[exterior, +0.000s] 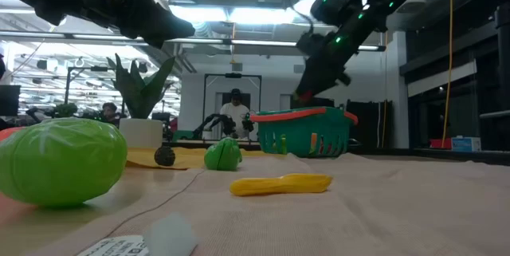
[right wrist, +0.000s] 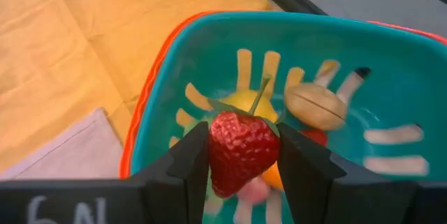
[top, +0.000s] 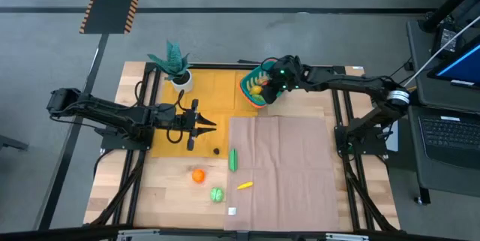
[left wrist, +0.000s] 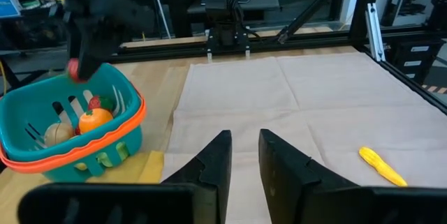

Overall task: Pick and placing Produce into tupperware
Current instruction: Put the strawberry into the basket

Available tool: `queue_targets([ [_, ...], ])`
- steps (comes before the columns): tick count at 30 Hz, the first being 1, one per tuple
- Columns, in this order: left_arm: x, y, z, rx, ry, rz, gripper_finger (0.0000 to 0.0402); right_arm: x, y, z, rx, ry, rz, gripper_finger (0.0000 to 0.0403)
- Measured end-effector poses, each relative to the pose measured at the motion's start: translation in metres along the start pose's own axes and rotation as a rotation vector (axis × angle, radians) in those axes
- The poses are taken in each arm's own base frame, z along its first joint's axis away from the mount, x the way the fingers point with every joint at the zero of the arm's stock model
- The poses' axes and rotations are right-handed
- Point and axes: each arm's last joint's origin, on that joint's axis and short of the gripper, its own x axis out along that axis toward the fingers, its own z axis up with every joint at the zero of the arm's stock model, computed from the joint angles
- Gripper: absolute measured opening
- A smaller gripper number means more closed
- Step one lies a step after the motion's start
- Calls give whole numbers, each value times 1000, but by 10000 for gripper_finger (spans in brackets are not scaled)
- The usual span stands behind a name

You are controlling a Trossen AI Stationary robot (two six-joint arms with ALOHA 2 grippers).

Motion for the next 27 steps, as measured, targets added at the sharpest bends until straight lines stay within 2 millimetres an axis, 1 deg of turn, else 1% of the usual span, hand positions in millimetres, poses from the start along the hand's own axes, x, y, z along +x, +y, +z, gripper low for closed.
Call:
queue_targets([
  [4, 0, 0, -1, 1, 12, -1, 72, 25, 0, -2, -8, 8, 42, 144],
  [12, 0, 0, -2, 1, 18, -1, 80, 62, 2, 6, -51, 82, 30, 144],
  [16, 0, 0, -2, 1, 18, -1, 78, 76, 3, 12, -74, 126, 24, 144],
  [20, 0, 0, -2, 1, 20, -2, 69, 77, 5, 21, -100, 125, 27, 157],
  [23, 0, 0, -4, 2, 44, -3, 62, 75, 6, 25, -104, 124, 26, 178],
  [27, 0, 0, -6, 4, 65, -4, 51, 74, 6, 26, -106, 132, 24, 209],
])
